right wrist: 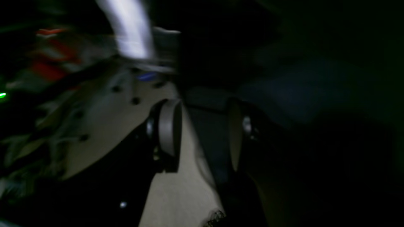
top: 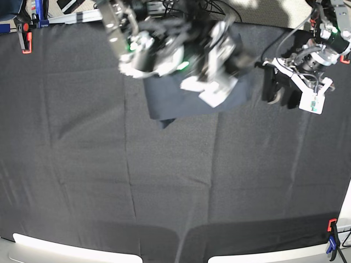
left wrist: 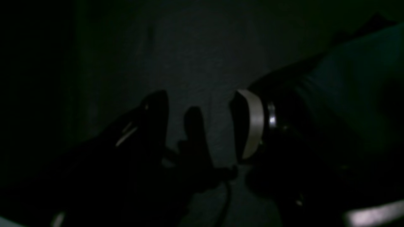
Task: Layout the t-shirt on the table in an organized manner, then fold the t-shirt properly
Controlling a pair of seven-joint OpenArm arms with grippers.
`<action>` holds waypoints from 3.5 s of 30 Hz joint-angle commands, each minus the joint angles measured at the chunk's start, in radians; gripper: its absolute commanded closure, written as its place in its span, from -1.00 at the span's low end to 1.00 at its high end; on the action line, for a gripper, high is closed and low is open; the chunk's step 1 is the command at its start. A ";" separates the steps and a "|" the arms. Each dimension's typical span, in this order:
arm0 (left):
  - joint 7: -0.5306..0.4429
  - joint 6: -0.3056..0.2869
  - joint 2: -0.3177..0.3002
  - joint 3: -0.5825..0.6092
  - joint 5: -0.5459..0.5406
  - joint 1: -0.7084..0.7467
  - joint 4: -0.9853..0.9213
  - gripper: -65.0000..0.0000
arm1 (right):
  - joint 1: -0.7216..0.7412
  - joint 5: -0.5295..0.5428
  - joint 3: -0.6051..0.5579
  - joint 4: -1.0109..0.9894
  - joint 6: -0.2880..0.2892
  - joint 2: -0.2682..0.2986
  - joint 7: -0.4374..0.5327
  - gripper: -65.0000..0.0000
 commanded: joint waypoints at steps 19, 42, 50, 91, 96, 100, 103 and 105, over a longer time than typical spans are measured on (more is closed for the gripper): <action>0.077 -0.096 -0.006 -0.264 -0.463 -0.003 0.019 0.06 | 0.138 -0.005 0.389 0.083 0.079 -0.010 -0.047 0.27; 0.292 -0.173 -0.006 -0.034 -0.611 0.138 0.023 0.06 | 0.143 0.027 0.970 0.033 0.044 0.299 -0.037 0.27; 0.288 -0.176 0.007 -0.017 -0.645 0.186 0.023 0.06 | 0.144 0.042 0.970 0.010 0.044 0.299 -0.038 0.27; 0.349 -0.195 0.028 0.016 -0.483 0.185 0.023 1.00 | 0.144 0.048 0.970 0.010 0.045 0.300 -0.042 0.27; 0.351 -0.195 -0.001 -0.073 -0.481 0.242 0.023 1.00 | 0.144 0.049 0.970 0.010 0.045 0.299 -0.038 0.27; 0.351 -0.195 -0.001 -0.070 -0.425 0.245 0.023 1.00 | 0.144 0.048 0.970 0.010 0.045 0.299 -0.038 0.27; 0.352 -0.195 -0.001 -0.070 -0.364 0.245 0.023 0.99 | 0.144 0.048 0.970 0.010 0.045 0.299 -0.038 0.27; 0.352 -0.195 -0.001 -0.070 -0.341 0.244 0.023 0.67 | 0.144 0.048 0.970 0.010 0.045 0.299 -0.039 0.27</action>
